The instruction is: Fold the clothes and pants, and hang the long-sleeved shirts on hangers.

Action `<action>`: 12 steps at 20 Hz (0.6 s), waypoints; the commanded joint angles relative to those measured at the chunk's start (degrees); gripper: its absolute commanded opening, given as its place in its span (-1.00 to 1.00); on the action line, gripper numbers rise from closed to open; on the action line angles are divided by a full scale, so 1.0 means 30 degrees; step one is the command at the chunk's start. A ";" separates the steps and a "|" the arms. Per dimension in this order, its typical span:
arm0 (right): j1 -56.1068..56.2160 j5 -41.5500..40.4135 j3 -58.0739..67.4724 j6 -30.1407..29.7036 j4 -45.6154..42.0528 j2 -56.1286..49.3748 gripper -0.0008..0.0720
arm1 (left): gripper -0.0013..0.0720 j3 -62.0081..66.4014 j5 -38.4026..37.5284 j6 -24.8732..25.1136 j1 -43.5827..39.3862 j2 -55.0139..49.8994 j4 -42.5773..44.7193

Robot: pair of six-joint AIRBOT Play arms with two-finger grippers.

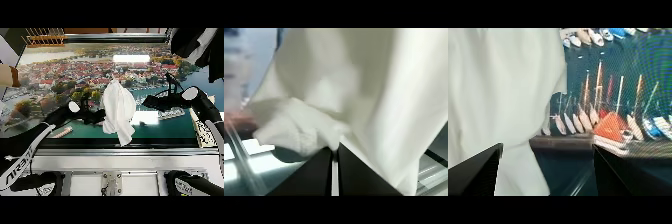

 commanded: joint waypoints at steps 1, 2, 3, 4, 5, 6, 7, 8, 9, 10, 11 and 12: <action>0.0007 -0.0015 0.0007 0.0029 0.0000 -0.0816 0.67 | -0.94 0.0146 -0.1107 0.0146 0.2623 0.2317 0.2331; 0.0007 -0.0160 0.0007 0.0073 0.0000 -0.1464 0.67 | -0.94 0.0138 -0.1559 0.0146 0.3541 0.3067 0.2892; 0.0073 -0.0408 0.0007 0.0073 0.0022 -0.2193 0.49 | -0.94 0.0138 -0.1945 0.0153 0.4379 0.3694 0.3220; 0.0233 -0.0663 0.0007 0.0066 0.0073 -0.2885 0.20 | -0.94 0.0138 -0.2310 0.0146 0.5173 0.4255 0.3395; 0.0525 -0.0969 0.0007 0.0051 0.0444 -0.3592 0.18 | -0.94 0.0138 -0.2477 0.0146 0.5734 0.4670 0.3519; 0.0896 -0.1348 0.0007 -0.0029 0.0969 -0.4197 0.18 | -0.94 0.0138 -0.2535 0.0146 0.6178 0.4998 0.3548; 0.1392 -0.1865 0.0015 -0.0262 0.1559 -0.4736 0.18 | -0.94 0.0138 -0.2572 0.0146 0.6521 0.5268 0.3548; 0.1916 -0.2477 0.0015 -0.0372 0.1974 -0.5122 0.18 | -0.94 0.0138 -0.2572 0.0146 0.6739 0.5421 0.3541; 0.2455 -0.3213 0.0015 -0.0364 0.2244 -0.5435 0.18 | -0.94 0.0138 -0.2586 0.0146 0.6768 0.5457 0.3548; 0.2922 -0.3891 0.0022 -0.0372 0.2521 -0.5668 0.18 | -0.94 0.0131 -0.2594 0.0146 0.6747 0.5442 0.3563; 0.3381 -0.4466 0.0051 -0.0364 0.2849 -0.5887 0.18 | -0.94 0.0095 -0.2579 0.0146 0.6747 0.5450 0.3555; 0.3767 -0.4932 0.0051 -0.0372 0.3184 -0.6040 0.18 | -0.94 0.0095 -0.2572 0.0146 0.6674 0.5442 0.3563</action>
